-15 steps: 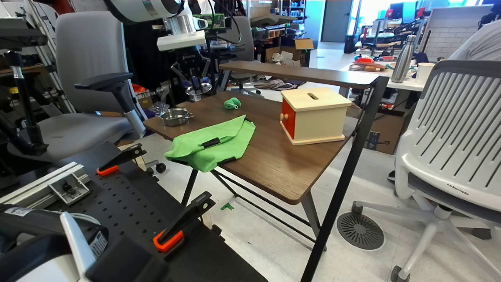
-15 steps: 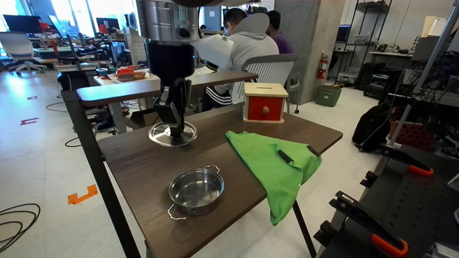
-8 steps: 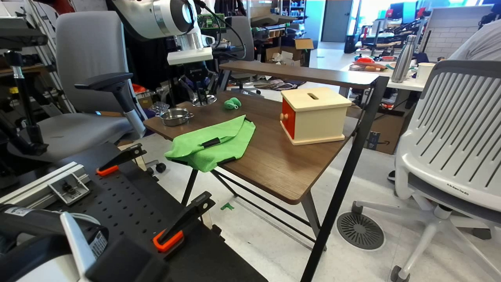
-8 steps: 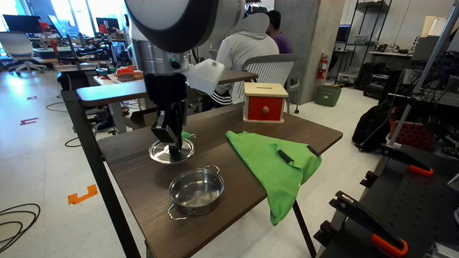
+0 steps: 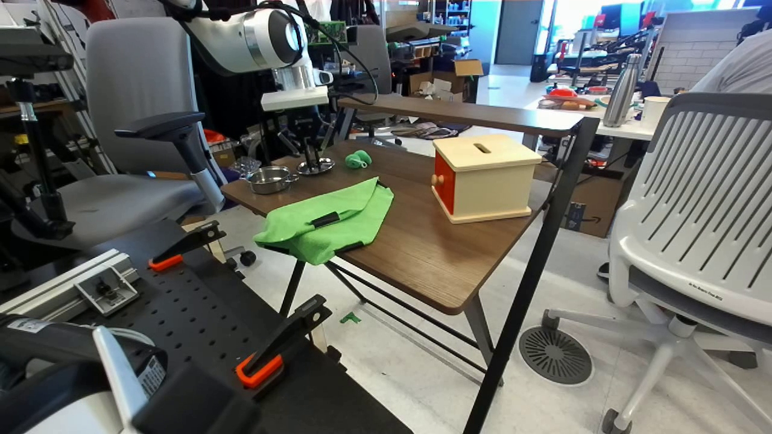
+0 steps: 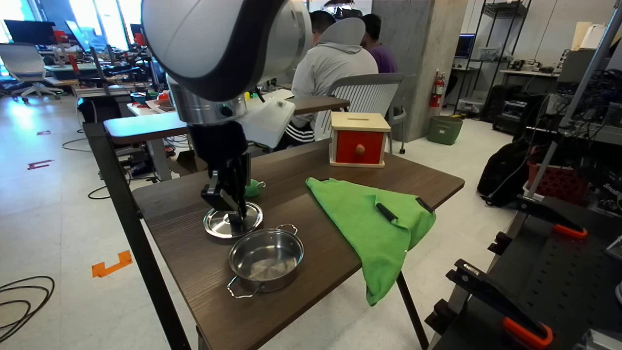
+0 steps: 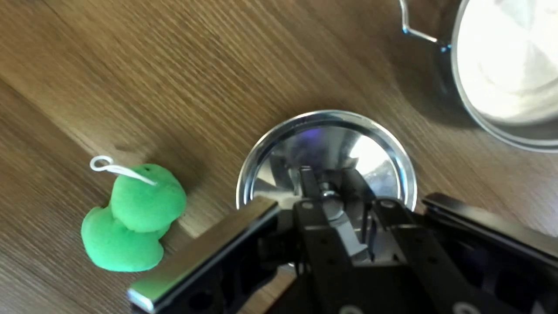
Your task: Remove the silver lid from the silver pot
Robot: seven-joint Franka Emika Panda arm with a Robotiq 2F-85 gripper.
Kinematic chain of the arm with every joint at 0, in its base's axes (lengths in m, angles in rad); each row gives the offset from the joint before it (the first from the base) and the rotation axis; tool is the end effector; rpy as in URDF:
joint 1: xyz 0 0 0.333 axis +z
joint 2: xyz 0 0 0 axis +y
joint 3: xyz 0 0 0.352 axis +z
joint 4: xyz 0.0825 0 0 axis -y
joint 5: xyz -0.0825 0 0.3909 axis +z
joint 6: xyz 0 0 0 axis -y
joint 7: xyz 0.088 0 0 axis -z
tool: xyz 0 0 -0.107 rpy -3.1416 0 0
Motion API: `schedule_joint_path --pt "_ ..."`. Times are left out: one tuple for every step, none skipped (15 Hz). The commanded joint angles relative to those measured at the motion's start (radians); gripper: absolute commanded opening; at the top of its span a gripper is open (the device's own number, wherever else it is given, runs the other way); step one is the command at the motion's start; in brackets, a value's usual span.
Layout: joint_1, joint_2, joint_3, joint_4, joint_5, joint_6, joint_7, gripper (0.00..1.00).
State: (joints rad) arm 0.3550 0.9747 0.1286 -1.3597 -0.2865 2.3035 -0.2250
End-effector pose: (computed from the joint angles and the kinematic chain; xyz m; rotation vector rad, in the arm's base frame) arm 0.6885 0.3291 0.1459 2.7673 1.2492 -0.0088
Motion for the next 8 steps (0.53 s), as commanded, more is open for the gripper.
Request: schedule_joint_path --pt "0.023 0.046 -0.017 0.099 -0.009 -0.073 0.015 0.53" --pt "0.023 0.049 -0.018 0.108 -0.009 -0.081 0.016 0.59" --pt "0.023 0.052 -0.017 0.119 -0.008 -0.089 0.015 0.68" --pt "0.02 0.052 -0.016 0.126 -0.006 -0.095 0.013 0.74" --pt "0.019 0.053 -0.015 0.134 -0.005 -0.096 0.013 0.83" --pt "0.016 0.045 -0.014 0.13 -0.004 -0.09 0.012 0.89" --pt "0.015 0.042 -0.014 0.132 -0.003 -0.089 0.011 0.95" --pt "0.016 0.046 -0.015 0.139 -0.004 -0.09 0.01 0.99"
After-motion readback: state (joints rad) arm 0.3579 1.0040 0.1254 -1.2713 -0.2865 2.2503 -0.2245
